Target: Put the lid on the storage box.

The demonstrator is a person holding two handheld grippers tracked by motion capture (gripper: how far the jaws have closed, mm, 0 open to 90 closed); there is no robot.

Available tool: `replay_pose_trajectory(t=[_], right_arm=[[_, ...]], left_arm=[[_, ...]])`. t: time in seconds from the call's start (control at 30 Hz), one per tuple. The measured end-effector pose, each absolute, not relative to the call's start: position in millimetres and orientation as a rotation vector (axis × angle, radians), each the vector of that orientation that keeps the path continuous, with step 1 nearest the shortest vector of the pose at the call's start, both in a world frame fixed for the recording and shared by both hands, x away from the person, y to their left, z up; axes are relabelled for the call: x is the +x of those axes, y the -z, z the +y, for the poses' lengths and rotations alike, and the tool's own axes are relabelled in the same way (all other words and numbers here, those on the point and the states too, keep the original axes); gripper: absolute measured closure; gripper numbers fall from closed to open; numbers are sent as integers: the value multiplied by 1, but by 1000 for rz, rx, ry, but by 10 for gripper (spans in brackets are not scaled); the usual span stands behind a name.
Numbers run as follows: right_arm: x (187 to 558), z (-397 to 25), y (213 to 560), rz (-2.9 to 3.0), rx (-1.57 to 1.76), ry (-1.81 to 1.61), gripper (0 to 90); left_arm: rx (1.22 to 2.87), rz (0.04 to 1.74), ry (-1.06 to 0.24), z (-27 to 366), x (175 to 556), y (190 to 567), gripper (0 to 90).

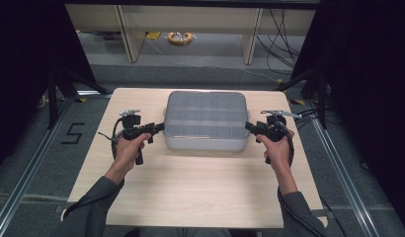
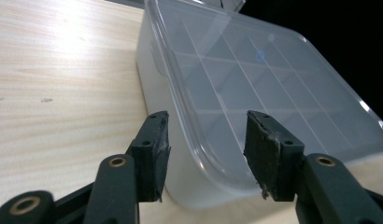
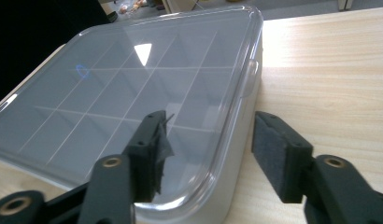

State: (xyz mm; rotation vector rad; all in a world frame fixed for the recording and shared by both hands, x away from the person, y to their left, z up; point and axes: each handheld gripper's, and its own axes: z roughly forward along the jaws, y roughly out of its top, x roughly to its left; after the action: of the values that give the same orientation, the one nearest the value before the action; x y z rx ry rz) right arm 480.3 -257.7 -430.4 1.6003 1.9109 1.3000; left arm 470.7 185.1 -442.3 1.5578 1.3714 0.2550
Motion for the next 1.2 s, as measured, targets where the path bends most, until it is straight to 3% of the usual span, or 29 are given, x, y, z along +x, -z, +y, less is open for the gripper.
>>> replay_pose_trajectory(t=[0.37, 0.8, 1.2], right_arm=[[453, -255, 431, 1969, 1539, -1290, 401], [436, -251, 434, 2026, 1533, -1271, 308], [421, -247, 442, 2064, 1497, -1252, 268]], left_arm=[[1552, 1304, -273, 193, 433, 445, 474], [1611, 1307, -253, 192, 424, 455, 365], [1661, 1283, -240, 187, 409, 467, 324]])
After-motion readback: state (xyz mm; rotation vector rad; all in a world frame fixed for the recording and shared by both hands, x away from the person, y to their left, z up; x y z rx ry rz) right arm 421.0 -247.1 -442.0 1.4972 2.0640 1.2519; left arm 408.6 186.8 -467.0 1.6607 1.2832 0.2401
